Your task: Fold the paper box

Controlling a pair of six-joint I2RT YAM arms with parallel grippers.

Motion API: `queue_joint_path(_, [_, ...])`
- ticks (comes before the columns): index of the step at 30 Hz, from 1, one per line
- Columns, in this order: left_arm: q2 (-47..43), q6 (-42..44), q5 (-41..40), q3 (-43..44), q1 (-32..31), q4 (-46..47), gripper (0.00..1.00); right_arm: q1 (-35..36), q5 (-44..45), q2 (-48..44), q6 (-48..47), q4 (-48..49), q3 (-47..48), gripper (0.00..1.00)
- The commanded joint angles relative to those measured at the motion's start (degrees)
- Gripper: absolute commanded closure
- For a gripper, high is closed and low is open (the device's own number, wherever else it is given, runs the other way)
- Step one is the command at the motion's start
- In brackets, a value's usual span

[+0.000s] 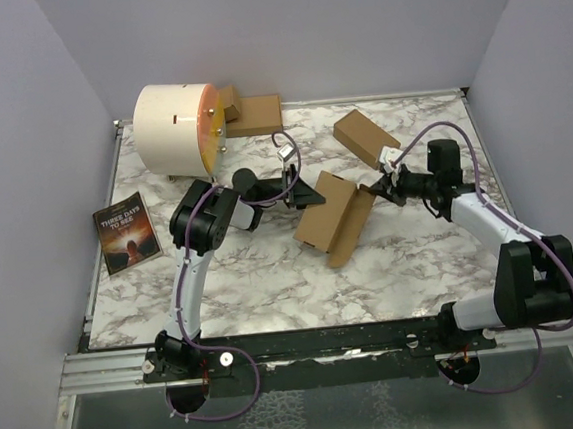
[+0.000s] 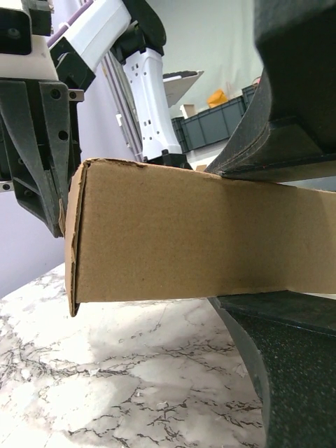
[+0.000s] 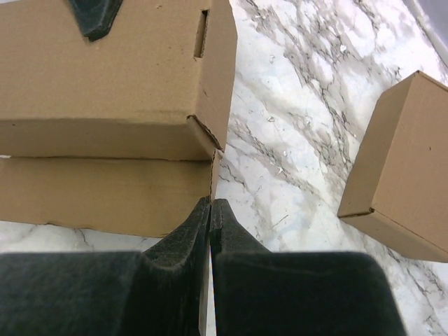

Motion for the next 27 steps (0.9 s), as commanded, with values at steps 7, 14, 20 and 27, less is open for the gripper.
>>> queue_joint_path(7, [-0.1,0.9,3.3,2.0,0.2,8.5,0.80,3.4,-0.7,-1.3,-4.8,-2.1,0.5,0.99])
queue_joint_path(14, [-1.5,5.9,4.3,1.3,-0.2,2.5,0.80,4.4,-0.1,-1.3,-5.8,-3.0,0.9,0.99])
queue_joint_path(20, [-1.6,7.7,4.2,1.5,-0.4,-0.7,0.81,5.4,0.5,-1.6,-7.5,-4.3,0.7,0.99])
queue_joint_path(27, [-1.9,9.2,2.8,1.8,-0.3,-3.8,0.81,5.5,1.2,-2.6,-8.5,-4.4,-0.8,0.99])
